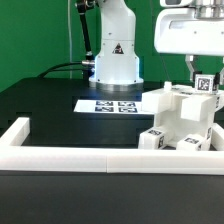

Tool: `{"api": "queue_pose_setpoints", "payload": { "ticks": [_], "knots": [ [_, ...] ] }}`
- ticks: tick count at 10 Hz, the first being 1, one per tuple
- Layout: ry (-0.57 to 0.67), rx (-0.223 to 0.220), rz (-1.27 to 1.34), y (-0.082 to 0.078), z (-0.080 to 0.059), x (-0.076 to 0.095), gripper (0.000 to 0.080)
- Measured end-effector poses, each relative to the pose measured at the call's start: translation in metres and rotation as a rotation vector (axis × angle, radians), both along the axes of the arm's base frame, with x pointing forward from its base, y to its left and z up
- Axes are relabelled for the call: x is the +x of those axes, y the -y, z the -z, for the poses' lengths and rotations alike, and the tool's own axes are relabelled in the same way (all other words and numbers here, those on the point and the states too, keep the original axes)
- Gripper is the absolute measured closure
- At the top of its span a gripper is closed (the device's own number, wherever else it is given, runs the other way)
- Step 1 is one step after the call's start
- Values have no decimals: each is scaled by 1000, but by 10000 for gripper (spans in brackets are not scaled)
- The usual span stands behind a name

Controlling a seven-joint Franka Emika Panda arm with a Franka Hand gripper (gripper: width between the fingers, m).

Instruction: Assemble chair

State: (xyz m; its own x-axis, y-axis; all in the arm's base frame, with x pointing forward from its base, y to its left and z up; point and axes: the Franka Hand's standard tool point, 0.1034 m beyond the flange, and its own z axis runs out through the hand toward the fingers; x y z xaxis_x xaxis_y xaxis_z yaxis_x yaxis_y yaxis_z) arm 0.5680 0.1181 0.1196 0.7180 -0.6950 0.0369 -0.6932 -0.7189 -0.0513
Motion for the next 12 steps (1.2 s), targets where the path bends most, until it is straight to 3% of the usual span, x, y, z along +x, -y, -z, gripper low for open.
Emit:
{"api": "queue_pose_setpoints", "payload": {
  "ticks": [1,3,4,12],
  "knots": [
    [0,1,12,0,0,0,511],
    [0,-3,-33,1,0,0,257],
    [0,-10,-104,2,1,0,183],
    [37,-78,-810,8,-1,8,150]
  ]
}}
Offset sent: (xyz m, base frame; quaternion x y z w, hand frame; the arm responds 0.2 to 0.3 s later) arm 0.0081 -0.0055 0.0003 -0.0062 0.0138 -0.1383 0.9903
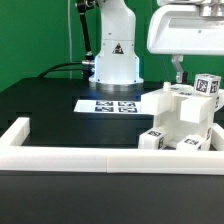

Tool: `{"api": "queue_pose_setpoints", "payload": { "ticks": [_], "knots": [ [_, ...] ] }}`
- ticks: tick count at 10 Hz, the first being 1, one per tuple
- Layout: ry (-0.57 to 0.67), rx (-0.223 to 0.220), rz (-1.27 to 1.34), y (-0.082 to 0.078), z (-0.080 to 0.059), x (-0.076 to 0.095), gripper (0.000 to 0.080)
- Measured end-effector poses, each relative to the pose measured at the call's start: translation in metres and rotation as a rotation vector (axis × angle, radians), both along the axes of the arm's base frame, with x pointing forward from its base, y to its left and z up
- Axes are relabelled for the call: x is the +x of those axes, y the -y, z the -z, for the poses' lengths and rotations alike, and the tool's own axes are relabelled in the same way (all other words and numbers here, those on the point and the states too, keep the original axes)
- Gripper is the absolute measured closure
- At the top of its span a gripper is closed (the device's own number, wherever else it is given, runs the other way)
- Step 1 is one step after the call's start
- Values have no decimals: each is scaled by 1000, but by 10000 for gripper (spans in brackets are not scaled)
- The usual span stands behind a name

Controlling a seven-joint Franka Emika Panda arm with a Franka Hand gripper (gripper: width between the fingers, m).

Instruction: Assemble chair

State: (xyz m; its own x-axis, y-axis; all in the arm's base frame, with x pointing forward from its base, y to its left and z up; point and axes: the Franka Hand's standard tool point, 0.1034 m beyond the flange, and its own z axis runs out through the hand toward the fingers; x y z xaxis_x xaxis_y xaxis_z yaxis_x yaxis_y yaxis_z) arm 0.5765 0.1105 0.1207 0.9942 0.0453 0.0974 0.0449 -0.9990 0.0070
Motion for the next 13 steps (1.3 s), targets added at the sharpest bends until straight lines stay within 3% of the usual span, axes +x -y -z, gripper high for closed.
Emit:
{"api": "queue_pose_setpoints", "payload": {
  "ticks": [5,6,7,8,9,13],
  "knots": [
    [-2,-39,-251,1,0,0,150],
    [-2,-39,-250,1,0,0,245],
    [-2,-39,-250,1,0,0,245],
    [-2,-39,-250,1,0,0,424],
    [0,-39,-250,1,0,0,512],
    [1,-28,-140,1,0,0,512]
  ]
}}
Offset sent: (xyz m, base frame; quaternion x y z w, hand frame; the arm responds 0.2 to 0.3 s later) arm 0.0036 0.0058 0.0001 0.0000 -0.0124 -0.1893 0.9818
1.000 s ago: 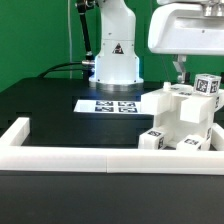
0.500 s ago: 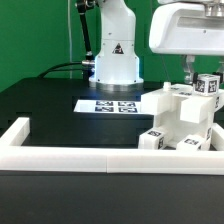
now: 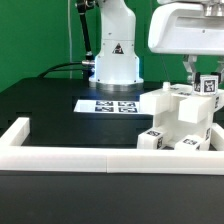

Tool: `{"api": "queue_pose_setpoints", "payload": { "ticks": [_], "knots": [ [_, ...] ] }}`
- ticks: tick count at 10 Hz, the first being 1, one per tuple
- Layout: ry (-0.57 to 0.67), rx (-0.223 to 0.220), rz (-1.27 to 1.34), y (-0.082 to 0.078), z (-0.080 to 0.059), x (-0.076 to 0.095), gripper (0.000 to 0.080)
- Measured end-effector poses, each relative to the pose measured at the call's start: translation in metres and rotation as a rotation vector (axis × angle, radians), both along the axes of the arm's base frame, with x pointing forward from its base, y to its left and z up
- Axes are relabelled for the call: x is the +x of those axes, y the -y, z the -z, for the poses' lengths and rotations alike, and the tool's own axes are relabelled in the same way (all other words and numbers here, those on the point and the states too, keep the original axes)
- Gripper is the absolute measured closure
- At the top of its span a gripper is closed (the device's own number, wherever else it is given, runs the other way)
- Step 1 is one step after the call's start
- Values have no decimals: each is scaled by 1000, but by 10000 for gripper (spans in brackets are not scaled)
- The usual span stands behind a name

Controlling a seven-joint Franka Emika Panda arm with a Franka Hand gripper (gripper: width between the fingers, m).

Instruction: Assemble chair

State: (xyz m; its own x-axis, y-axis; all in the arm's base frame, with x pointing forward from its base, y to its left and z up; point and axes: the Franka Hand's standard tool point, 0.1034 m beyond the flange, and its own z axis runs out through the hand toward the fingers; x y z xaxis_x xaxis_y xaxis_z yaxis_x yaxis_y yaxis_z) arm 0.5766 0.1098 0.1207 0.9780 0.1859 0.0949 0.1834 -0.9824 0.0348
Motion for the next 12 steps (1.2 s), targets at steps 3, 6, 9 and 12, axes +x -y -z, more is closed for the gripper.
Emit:
{"api": "queue_pose_setpoints", "payload": {
  "ticks": [3,6,9,12],
  "knots": [
    [6,31,316,-3,1,-1,512],
    [10,61,581,-5,1,-1,511],
    [11,91,796,-5,1,-1,511],
    [5,119,974,-8,1,-2,511]
  ]
}}
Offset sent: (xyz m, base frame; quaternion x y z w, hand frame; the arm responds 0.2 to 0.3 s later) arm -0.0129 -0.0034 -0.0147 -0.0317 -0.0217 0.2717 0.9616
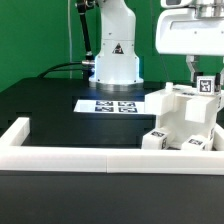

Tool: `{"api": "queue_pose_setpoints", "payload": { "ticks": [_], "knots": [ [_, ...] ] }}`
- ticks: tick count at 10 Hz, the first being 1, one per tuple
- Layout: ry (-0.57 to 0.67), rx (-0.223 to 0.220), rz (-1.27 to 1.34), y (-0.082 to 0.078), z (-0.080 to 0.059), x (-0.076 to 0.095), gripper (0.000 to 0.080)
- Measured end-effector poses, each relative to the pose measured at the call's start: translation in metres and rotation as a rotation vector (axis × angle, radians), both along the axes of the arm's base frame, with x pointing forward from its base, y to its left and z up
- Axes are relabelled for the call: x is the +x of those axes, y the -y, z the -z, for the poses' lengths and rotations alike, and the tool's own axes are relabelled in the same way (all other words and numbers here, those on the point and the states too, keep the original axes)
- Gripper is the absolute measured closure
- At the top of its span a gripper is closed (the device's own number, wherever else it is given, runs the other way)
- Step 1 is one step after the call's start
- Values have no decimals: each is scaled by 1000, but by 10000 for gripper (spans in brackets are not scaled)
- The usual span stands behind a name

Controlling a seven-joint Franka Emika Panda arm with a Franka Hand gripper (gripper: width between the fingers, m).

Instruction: Assemble chair

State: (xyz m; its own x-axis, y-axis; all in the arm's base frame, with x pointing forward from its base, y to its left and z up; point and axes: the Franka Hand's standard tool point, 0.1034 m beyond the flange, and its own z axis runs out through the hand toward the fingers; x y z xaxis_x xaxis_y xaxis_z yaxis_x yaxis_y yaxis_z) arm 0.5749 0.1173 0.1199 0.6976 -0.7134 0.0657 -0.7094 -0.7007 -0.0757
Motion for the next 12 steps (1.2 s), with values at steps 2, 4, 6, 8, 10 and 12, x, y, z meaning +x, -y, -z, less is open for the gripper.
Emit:
{"api": "queue_pose_setpoints", "payload": {
  "ticks": [2,4,6,8,10,12],
  "knots": [
    [2,-8,-74,-2,-1,1,339],
    [5,-21,-196,-2,-1,1,218],
    [12,-45,-430,-3,-2,2,165],
    [17,-65,-613,-3,0,1,152],
    [16,-85,-771,-4,0,-1,151],
    [15,-102,-904,-3,0,-1,151]
  ]
}}
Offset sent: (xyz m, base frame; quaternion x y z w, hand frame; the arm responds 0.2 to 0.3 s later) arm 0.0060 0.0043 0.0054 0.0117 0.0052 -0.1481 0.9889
